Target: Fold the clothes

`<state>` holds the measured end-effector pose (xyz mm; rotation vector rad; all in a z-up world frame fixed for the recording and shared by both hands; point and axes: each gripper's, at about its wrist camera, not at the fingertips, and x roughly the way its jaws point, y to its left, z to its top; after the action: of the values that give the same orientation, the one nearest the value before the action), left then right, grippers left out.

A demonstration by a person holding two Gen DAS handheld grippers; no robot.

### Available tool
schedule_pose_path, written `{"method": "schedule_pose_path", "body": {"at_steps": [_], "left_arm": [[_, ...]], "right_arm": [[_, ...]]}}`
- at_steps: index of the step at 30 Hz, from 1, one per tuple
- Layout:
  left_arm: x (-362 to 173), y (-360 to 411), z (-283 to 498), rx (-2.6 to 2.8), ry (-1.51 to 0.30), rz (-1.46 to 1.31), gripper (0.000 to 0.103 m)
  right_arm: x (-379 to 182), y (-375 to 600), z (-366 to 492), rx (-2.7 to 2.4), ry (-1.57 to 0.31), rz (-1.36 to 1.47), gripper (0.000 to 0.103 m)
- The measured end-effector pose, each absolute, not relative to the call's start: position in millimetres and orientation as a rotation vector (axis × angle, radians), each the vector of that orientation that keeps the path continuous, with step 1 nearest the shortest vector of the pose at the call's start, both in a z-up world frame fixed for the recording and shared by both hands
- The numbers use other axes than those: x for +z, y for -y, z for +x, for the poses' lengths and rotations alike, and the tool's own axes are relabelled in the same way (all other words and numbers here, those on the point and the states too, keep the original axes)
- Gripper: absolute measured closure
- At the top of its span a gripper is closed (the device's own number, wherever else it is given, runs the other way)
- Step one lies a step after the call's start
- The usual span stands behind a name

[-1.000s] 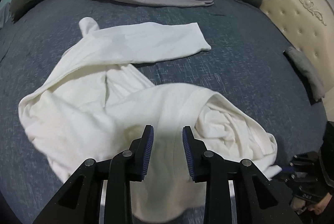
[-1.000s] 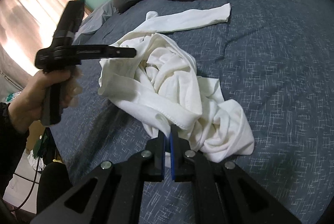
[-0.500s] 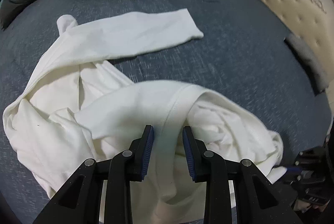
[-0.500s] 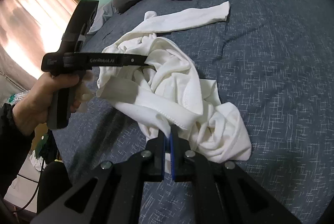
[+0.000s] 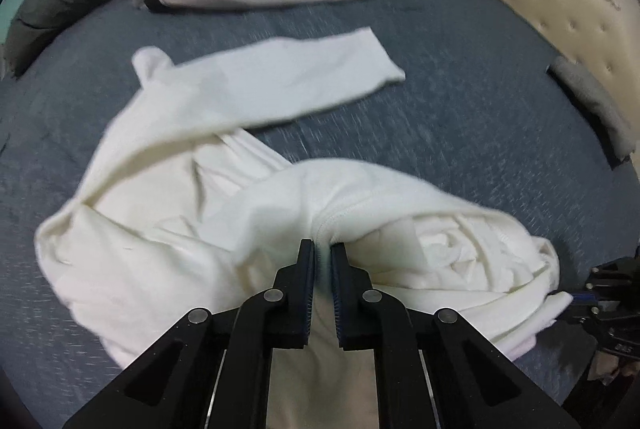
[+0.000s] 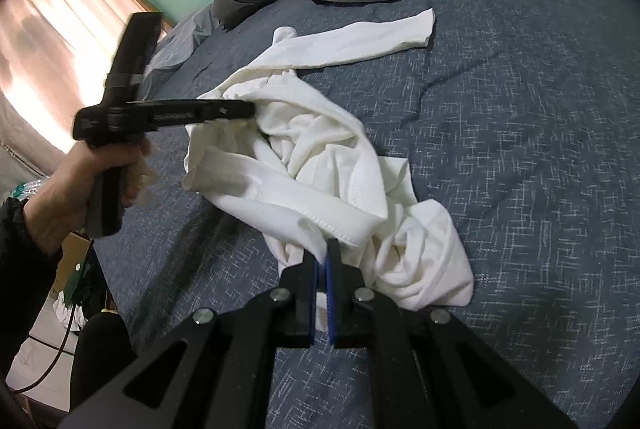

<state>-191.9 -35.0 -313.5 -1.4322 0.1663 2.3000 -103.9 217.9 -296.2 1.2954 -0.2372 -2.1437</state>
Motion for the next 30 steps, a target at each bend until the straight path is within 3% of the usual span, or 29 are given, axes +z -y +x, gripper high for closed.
{"method": "schedule_pose_path", "body": {"at_steps": [7, 14, 21, 30], "left_arm": [[-253.4, 76.9, -184.6, 2.413, -0.062, -1.331, 0.096], [-178.9, 104.4, -168.1, 2.527, -0.060, -1.207, 0.096], [-87.0, 121.0, -148.0, 2.620, -0.064, -1.030, 0.098], [17.1, 128.1, -122.5, 2.685, -0.042, -0.861, 0.098]], "right_arm": [[-270.7, -225.0, -101.2, -2.216, 0.244, 1.237, 0.100], [-211.3, -228.6, -96.5, -2.308, 0.187, 1.105, 0.101], [-130.0, -243.4, -93.9, -2.415, 0.178, 0.926, 0.101], [13.6, -261.7, -86.4, -2.538, 0.075, 0.658, 0.101]]}}
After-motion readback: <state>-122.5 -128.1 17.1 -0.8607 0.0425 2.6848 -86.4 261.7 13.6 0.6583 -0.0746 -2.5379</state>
